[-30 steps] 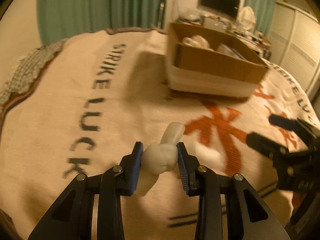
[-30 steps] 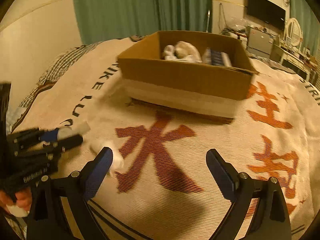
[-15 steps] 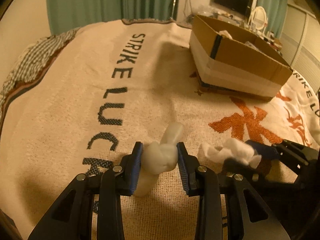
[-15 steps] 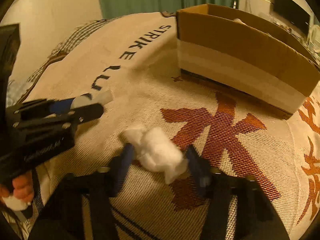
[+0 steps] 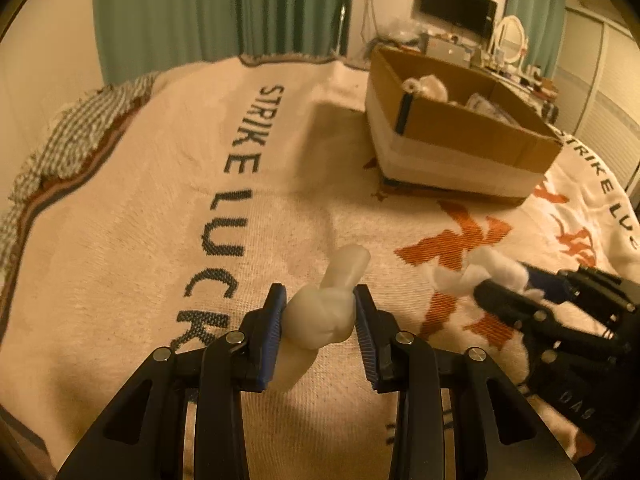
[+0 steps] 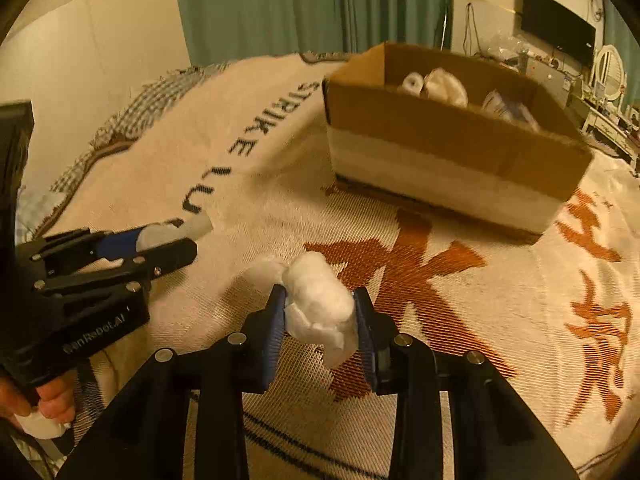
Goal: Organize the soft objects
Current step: 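Grasp the white sock with the left tool while the right tool grasps the white cotton wad, then carry both items into the cardboard box and open both tools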
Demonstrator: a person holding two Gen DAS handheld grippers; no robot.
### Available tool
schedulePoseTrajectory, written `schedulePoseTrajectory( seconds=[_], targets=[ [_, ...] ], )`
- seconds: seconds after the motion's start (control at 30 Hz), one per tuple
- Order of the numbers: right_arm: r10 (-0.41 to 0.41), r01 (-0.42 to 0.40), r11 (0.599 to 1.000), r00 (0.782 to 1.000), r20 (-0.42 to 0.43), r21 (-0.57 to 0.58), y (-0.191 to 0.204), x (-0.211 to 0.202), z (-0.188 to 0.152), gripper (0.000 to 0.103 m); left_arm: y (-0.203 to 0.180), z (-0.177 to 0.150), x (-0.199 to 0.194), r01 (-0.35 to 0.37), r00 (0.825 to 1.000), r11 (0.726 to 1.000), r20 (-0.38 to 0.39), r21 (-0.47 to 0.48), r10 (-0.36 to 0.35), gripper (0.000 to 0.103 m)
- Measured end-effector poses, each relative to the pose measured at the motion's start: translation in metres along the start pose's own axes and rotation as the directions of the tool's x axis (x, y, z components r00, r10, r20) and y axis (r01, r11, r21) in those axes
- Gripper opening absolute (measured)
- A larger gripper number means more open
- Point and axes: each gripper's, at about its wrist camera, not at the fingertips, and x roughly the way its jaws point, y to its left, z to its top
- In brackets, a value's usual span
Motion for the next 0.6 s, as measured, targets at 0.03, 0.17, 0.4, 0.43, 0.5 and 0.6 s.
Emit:
schedulePoseTrajectory(
  seconds=[0.03,0.17,0.4,0.43,0.5,0.6],
  targets=[
    [-0.001,0.001,1.0,1.0,0.014,0.004,-0.001,-0.008,0.001,0.033,-0.002,0.001,-0.007,0.002,1.0,1.0,0.012,0.0,-0.002,0.033],
    [-0.014,0.013,1.0,0.997,0.073,0.016,-0.006,-0.043,0.004,0.032,-0.013,0.006,-0.032,0.003,0.998,1.0,0.062,0.014,-0.004,0.033],
    [-0.035,0.029,0.999,0.982,0.185,0.038,-0.024,-0.1,0.015,0.032,-0.04,0.023,-0.067,-0.016,0.988,0.998,0.151,0.066,0.006,0.033],
    [-0.044,0.036,0.999,0.978,0.205,0.04,-0.028,-0.109,0.018,0.032,-0.044,0.028,-0.071,-0.019,0.986,0.997,0.166,0.072,0.007,0.033],
    [-0.055,0.046,0.998,0.97,0.235,0.042,-0.037,-0.123,0.025,0.032,-0.05,0.038,-0.077,-0.02,0.981,0.997,0.192,0.079,0.005,0.033],
    [-0.07,0.061,0.997,0.958,0.276,0.043,-0.05,-0.138,0.04,0.032,-0.061,0.057,-0.083,-0.03,0.972,0.994,0.236,0.103,0.005,0.033]
  ],
)
